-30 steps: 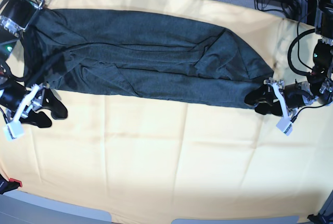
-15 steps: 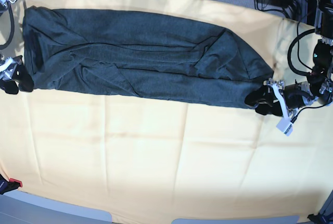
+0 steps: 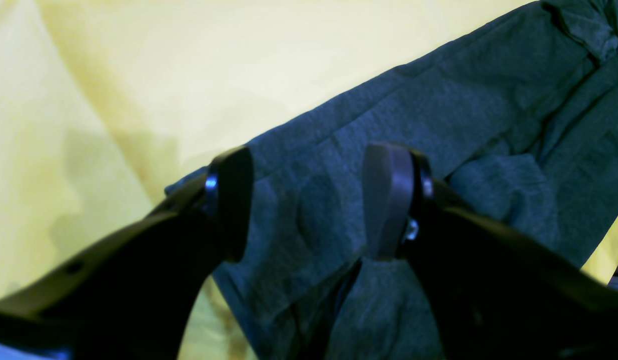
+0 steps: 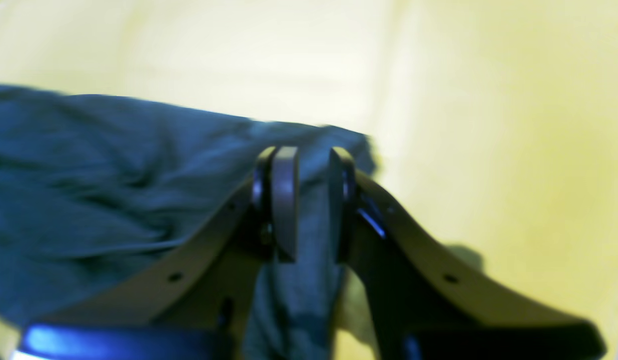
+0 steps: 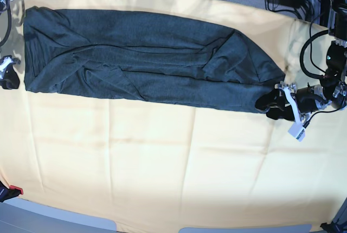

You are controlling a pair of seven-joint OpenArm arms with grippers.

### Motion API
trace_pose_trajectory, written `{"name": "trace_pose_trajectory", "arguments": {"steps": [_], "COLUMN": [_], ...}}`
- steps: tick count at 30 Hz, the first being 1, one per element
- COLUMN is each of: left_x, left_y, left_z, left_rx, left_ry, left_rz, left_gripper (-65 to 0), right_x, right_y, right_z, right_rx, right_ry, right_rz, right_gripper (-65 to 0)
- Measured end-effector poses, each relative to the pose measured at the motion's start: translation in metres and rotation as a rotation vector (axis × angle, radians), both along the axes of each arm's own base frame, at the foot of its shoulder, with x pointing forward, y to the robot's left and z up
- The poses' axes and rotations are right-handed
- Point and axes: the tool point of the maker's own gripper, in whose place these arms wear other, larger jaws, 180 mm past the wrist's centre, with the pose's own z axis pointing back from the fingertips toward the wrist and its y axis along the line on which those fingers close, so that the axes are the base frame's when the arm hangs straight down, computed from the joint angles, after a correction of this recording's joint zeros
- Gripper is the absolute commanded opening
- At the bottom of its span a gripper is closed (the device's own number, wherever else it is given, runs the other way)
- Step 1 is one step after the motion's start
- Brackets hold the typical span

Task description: Fold the T-shirt properly

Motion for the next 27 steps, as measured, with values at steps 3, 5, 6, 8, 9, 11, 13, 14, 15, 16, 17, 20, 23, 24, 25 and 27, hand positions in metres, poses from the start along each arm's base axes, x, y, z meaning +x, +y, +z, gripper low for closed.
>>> {"name": "trace_pose_trajectory", "arguments": {"steps": [3,5,6,8,9,11,13,14,15,16,17,20,23,24,25,27], "left_x": [0.0,0.0,0.0,0.0,0.0,0.0,0.0,0.0,0.0,0.0,0.0,0.0,0.0,0.0,0.0,0.0], "left_y": [0.0,0.0,0.0,0.0,0.0,0.0,0.0,0.0,0.0,0.0,0.0,0.0,0.0,0.0,0.0,0.0], "left_z": [0.0,0.0,0.0,0.0,0.0,0.0,0.0,0.0,0.0,0.0,0.0,0.0,0.0,0.0,0.0,0.0], "left_rx": [0.001,0.001,0.0,0.001,0.0,0.001,0.001,0.001,0.001,0.001,0.0,0.001,0.001,0.0,0.0,0.001], "left_ry": [0.001,0.001,0.001,0.001,0.0,0.0,0.001,0.001,0.001,0.001,0.0,0.001,0.001,0.0,0.0,0.0], "left_rz": [0.0,0.0,0.0,0.0,0.0,0.0,0.0,0.0,0.0,0.0,0.0,0.0,0.0,0.0,0.0,0.0], "left_gripper": [-29.0,-29.0,-29.0,-29.0,-29.0,-29.0,-29.0,-29.0,-29.0,-29.0,-29.0,-29.0,-29.0,-29.0,-29.0,-29.0], "right_x": [0.001,0.001,0.001,0.0,-0.001,-0.006,-0.015,-0.019,-0.022,-0.025,-0.028,-0.044,-0.045,-0.043,-0.042,-0.045], "right_y": [-0.007,-0.007,-0.007,-0.009,-0.011,-0.012,-0.015,-0.018,-0.02,-0.022,-0.023,-0.027,-0.025,-0.021,-0.018,-0.012], "right_z": [0.001,0.001,0.001,0.0,-0.001,-0.006,-0.014,-0.018,-0.021,-0.022,-0.026,-0.045,-0.054,-0.054,-0.055,-0.063], "right_rx": [-0.033,-0.033,-0.033,-0.023,-0.014,0.002,0.005,-0.003,-0.007,-0.006,0.008,0.036,0.097,0.132,0.168,0.236], "right_ry": [-0.002,-0.006,-0.006,0.0,0.007,0.029,0.064,0.084,0.096,0.095,0.105,0.169,0.177,0.165,0.155,0.172], "right_rz": [-0.023,-0.022,-0.022,-0.044,-0.064,-0.089,-0.118,-0.132,-0.147,-0.158,-0.176,-0.205,-0.216,-0.21,-0.207,-0.199], "right_gripper": [-65.0,-65.0,-65.0,-65.0,-65.0,-55.5,-37.0,-29.3,-24.7,-23.4,-23.4,-23.4,-23.4,-23.4,-23.4,-23.4]}}
